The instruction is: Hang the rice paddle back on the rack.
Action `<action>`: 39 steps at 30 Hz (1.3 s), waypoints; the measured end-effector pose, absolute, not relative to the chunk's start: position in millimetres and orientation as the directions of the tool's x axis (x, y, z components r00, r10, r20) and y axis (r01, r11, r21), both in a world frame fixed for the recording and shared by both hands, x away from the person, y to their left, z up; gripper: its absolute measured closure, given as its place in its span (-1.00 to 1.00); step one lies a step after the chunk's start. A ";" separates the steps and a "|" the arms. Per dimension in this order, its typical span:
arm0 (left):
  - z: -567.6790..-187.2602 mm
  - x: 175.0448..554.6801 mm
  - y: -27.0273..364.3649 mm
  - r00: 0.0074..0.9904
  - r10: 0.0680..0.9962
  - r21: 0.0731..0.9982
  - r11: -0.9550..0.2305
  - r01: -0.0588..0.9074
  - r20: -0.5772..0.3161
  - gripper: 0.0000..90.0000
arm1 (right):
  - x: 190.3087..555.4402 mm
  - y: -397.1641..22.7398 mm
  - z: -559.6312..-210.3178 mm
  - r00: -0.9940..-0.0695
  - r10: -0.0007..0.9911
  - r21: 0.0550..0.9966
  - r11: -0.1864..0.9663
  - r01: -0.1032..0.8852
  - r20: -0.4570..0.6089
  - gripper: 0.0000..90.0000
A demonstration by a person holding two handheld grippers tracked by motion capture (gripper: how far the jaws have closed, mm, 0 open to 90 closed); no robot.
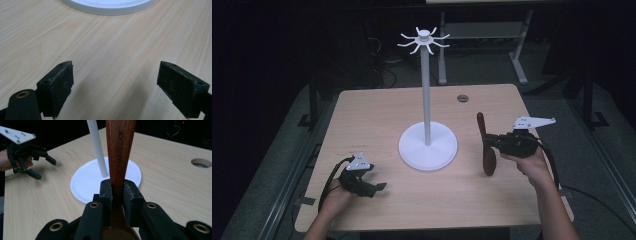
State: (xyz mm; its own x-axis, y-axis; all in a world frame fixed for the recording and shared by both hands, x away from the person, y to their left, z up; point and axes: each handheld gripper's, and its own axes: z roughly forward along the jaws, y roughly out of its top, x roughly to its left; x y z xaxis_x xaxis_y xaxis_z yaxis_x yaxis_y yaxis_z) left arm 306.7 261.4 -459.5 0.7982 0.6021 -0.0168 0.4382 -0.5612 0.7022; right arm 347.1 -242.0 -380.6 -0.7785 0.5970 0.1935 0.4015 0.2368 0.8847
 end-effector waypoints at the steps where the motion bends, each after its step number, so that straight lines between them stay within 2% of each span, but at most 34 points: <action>1: -459.9 306.4 260.8 0.795 0.606 0.706 -0.553 0.441 -0.022 -0.70 | 346.8 -241.8 -378.7 -0.780 0.596 0.888 0.231 0.397 0.193 0.73; 39: -458.1 306.0 260.7 0.800 0.600 0.702 -0.563 0.436 -0.017 -0.70 | 364.0 -198.0 -277.9 -0.859 0.510 0.967 0.186 0.172 0.054 0.73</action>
